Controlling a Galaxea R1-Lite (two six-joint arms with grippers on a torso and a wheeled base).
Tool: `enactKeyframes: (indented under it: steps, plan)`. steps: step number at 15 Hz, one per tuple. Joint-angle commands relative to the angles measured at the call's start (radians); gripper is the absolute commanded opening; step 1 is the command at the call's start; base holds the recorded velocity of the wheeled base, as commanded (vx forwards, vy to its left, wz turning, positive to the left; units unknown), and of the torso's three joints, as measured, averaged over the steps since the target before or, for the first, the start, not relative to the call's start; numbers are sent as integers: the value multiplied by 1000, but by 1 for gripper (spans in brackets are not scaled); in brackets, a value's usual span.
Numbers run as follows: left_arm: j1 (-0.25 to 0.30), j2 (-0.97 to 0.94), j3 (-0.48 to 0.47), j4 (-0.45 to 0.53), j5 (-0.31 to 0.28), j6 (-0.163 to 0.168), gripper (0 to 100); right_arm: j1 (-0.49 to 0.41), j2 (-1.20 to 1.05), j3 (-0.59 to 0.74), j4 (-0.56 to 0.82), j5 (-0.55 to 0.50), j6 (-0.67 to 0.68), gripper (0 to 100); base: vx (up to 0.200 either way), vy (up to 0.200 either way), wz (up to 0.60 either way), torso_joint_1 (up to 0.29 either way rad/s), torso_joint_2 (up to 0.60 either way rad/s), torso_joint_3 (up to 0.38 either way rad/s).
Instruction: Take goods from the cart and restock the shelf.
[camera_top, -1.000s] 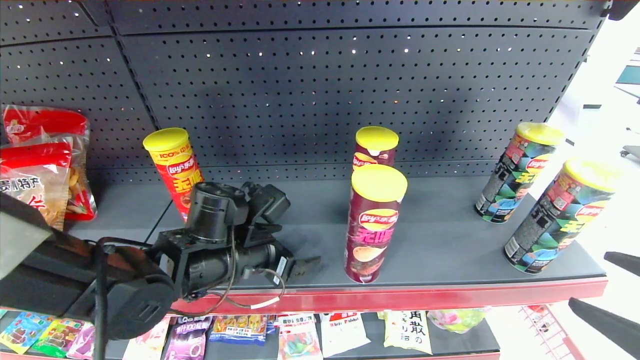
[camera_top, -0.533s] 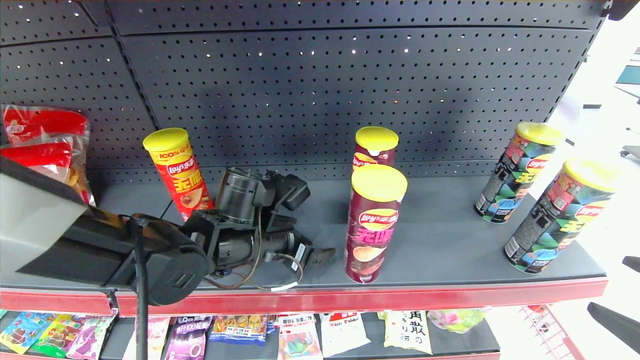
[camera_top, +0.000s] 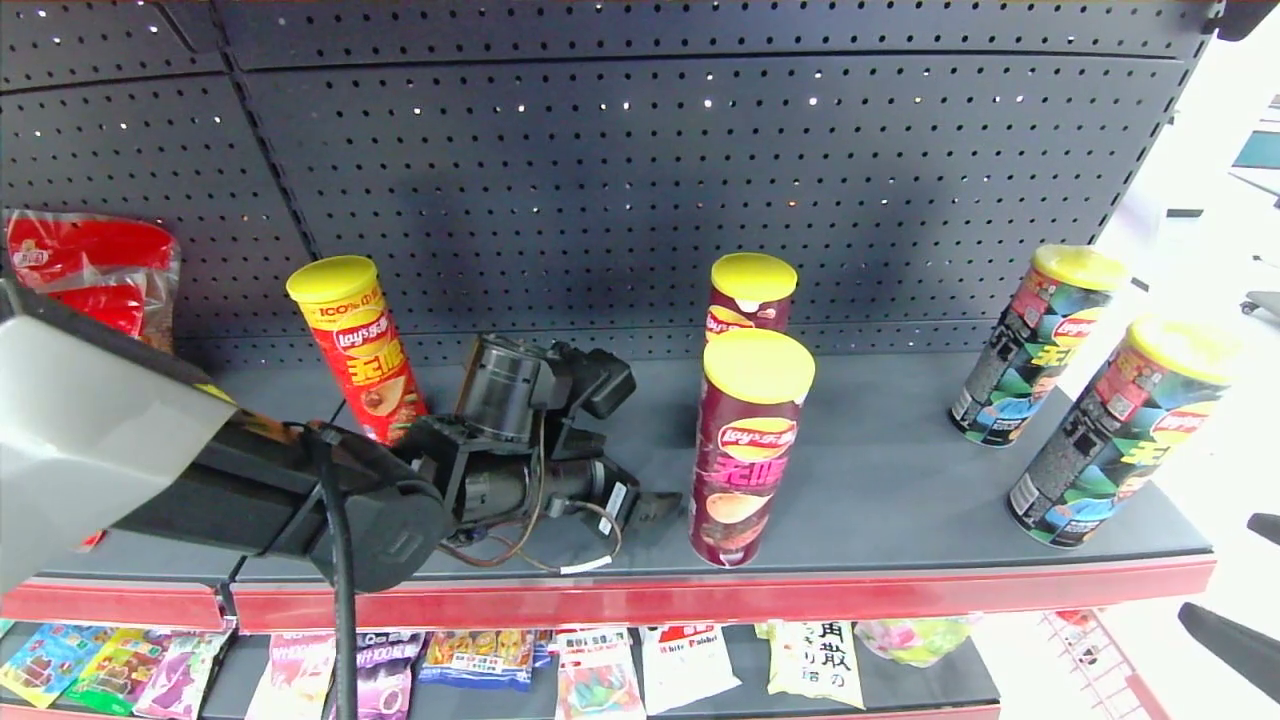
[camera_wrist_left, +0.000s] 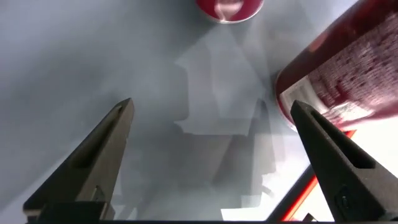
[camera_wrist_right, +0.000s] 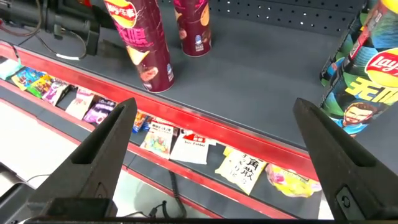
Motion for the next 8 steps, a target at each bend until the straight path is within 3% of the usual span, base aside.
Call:
enactKeyframes:
  steps: [1, 8]
  plan:
    - [-8, 15, -14, 1, -1, 0, 100, 1, 5, 0, 0, 0, 0, 100, 0, 0, 0, 0, 0, 0]
    - [-16, 22, -25, 17, -5, 0, 100, 1, 5, 0, 0, -5, 4, 100, 0, 0, 0, 0, 0, 0]
